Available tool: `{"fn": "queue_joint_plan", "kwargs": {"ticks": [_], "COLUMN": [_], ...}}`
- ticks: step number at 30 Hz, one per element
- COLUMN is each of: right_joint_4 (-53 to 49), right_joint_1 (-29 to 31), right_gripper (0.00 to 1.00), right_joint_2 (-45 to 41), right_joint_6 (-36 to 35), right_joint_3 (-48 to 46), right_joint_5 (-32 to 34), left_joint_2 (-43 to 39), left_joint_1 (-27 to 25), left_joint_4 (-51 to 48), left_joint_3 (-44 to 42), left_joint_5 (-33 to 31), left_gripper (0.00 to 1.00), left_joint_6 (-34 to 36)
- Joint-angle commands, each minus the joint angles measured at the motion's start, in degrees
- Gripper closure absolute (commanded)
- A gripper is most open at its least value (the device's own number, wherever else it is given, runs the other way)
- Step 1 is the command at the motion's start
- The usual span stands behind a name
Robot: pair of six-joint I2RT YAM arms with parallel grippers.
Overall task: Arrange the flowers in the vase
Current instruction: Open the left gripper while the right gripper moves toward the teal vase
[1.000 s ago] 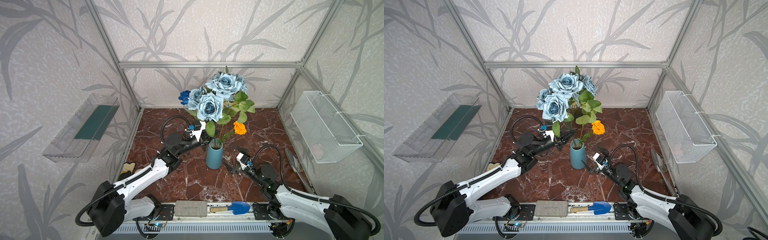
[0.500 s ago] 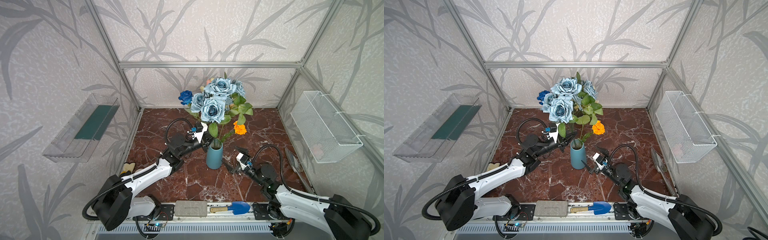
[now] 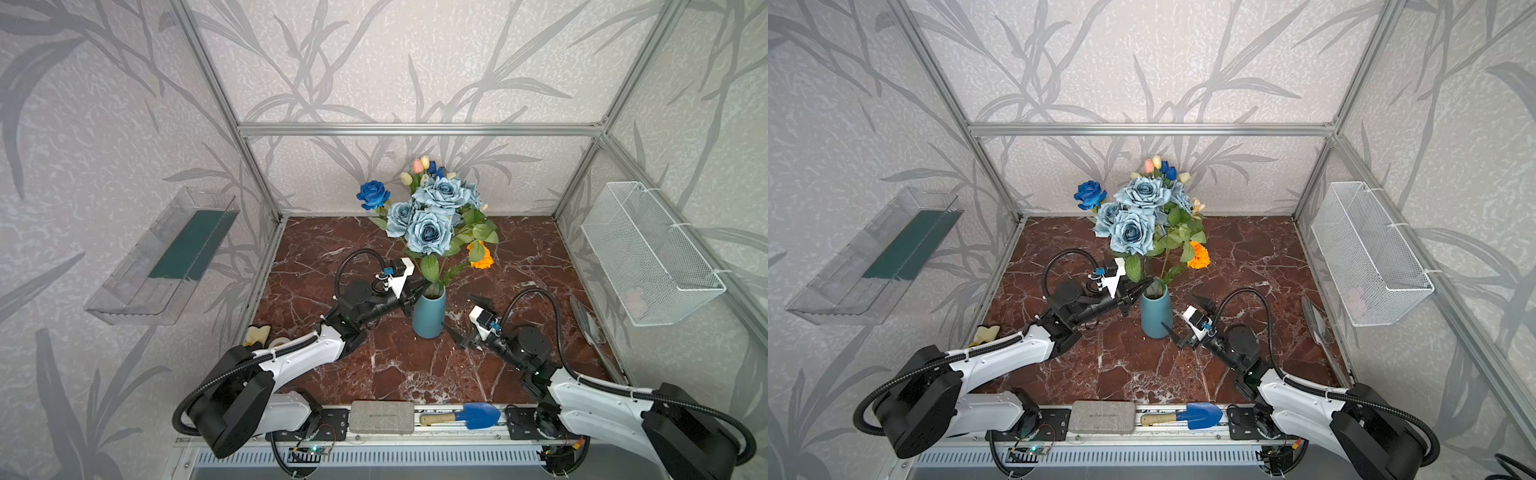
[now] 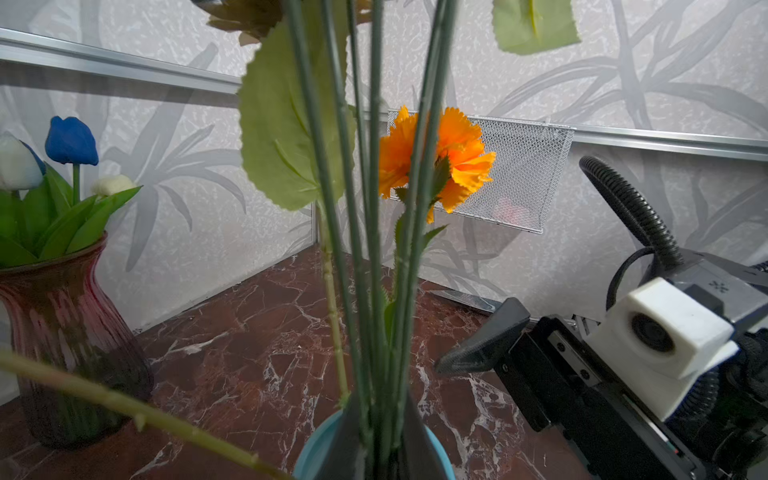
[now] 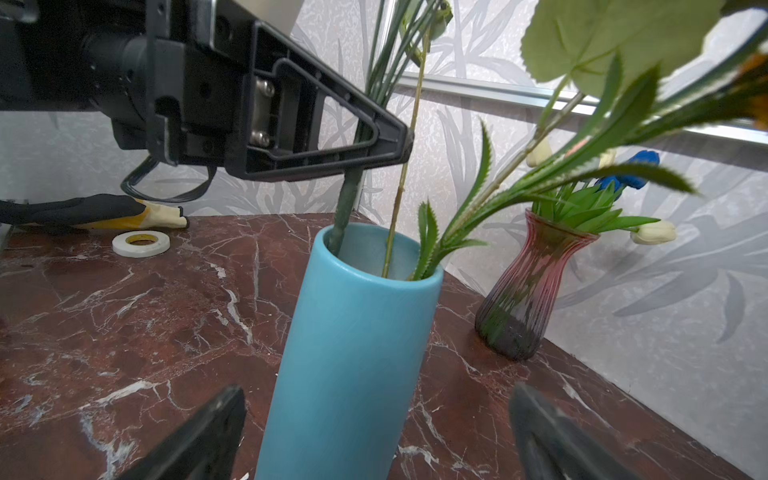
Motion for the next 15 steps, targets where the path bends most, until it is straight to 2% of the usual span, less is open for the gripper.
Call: {"fn": "queue_joint_plan", "kwargs": {"ticks": [1,5,11,15], "right_joint_4": [2.7,2.4,2.1,-0.6], "right_joint_1": [0.4,0.4,0.4,0.4], "right_gripper": [0.01,0.01,0.01,0.01], "right_joint_2": [0.9,1.3,2.1,3.1], "right_joint_6": [0.2,0.2,0.6,1.8], "right_joint_3": [0.8,1.0,1.8,4.0], "right_joint_5": [-0.7,-0.8,-2.2,-4.1], "left_joint_2": [-1.5,-3.6,-8.2,-12.6], "left_joint_1": [-0.3,-0.3,-0.4,-0.4], "left_joint_4": [1.6,0.8,-5.4,-9.4], "left_joint_3": [-0.5,-2.3,-2.9,-4.8], "left_joint_5": [-0.4,-1.7,-3.2,-5.2], "left_gripper": [0.75,0.64,0.64,0.57], "left_joint_6": [0.7,1.4,2.6,4.1]}}
